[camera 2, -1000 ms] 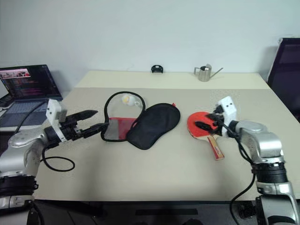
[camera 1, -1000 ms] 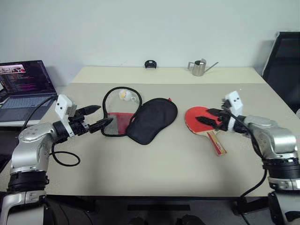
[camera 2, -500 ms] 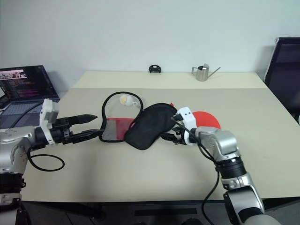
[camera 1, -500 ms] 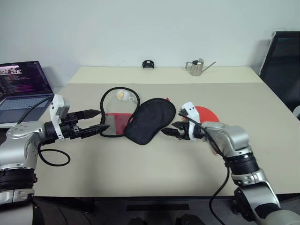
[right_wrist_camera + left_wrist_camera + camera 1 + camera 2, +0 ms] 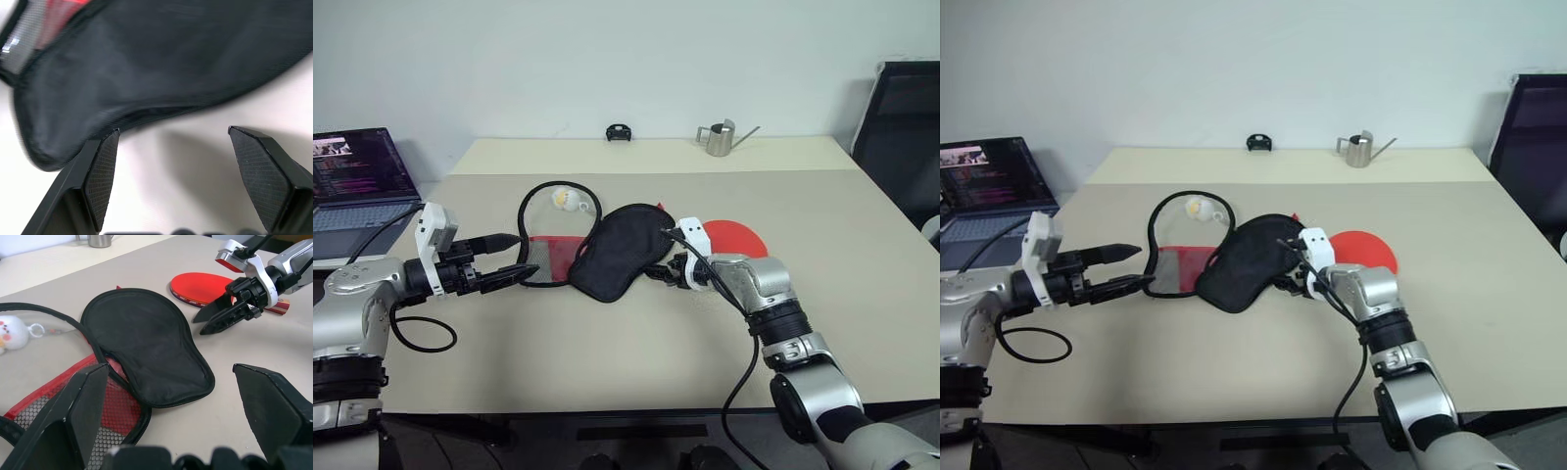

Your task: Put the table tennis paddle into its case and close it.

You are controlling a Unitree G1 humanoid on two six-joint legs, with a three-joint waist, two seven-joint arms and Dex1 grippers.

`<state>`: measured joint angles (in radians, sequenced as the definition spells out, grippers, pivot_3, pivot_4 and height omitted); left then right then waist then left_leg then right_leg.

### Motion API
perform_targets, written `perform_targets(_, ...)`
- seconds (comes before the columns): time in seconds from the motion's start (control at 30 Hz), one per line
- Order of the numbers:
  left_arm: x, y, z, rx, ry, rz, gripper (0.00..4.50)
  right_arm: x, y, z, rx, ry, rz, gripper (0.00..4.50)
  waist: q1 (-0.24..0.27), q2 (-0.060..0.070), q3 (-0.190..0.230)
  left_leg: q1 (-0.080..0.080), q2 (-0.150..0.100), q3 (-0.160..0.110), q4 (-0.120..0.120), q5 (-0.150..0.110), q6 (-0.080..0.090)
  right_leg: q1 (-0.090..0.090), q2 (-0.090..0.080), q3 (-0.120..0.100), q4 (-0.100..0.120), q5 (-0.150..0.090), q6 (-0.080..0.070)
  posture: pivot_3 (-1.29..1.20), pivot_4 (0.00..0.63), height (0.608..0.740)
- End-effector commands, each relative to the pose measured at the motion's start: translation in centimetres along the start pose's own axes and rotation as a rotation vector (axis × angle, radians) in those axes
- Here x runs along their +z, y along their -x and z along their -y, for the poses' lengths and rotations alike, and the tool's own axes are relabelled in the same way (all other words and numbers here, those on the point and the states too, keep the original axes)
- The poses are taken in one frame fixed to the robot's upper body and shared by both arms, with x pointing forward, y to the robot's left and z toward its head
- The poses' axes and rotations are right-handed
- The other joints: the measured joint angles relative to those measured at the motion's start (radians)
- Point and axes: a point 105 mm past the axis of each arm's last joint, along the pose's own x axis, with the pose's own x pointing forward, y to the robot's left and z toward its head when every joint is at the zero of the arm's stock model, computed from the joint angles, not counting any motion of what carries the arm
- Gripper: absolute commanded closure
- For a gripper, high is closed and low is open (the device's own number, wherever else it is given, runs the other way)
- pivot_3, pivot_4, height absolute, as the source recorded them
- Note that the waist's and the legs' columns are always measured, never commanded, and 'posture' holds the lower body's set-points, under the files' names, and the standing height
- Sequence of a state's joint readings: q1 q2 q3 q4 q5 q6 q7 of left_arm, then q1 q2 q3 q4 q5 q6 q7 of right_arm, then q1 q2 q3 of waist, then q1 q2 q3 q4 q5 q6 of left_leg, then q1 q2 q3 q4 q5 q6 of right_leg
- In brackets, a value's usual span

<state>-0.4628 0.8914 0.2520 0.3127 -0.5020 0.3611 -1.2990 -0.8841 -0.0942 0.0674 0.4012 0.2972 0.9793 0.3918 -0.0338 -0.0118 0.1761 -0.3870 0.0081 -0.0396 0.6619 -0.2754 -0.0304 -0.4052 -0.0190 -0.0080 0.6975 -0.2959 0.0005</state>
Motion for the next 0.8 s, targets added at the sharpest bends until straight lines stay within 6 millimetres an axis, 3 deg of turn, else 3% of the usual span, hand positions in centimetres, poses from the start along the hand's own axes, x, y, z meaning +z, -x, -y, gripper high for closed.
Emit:
perform_targets(0.03,1.2,0.6,-0.1,0.015,-0.052,0.014,0.07,1.6,-0.2,-1.7,0.047,0.017,0.036,0.63,0.000,0.000,0.000,0.000,0.000,0.000,0.000,0.000,0.000,0.000,0.000,0.000,0.000,0.000,0.000,0.00,0.150,0.740)
perform_targets(0.33,0.9,0.4,-0.2,0.024,-0.050,0.013,0.07,0.9,-2.3,-4.3,0.057,0.071,0.014,0.63,-0.002,-0.001,0.000,0.000,0.000,0.000,0.000,0.000,0.000,0.000,0.000,0.000,0.000,0.000,0.000,0.00,0.150,0.740)
perform_targets(0.67,0.6,0.5,-0.3,0.046,-0.050,0.012,0.07,0.5,-2.7,-5.2,0.068,0.073,0.015,0.63,-0.002,-0.001,-0.001,0.000,0.000,0.000,0.000,0.000,0.000,0.000,0.000,0.000,0.000,0.000,0.000,0.00,0.150,0.740)
perform_targets(0.8,0.5,0.4,-0.1,0.045,-0.050,0.011,0.07,0.4,-2.6,-5.2,0.065,0.066,0.011,1.85,-0.002,-0.001,-0.001,0.000,0.000,0.000,0.000,0.000,0.000,0.000,0.000,0.000,0.000,0.000,0.000,0.00,0.150,0.740)
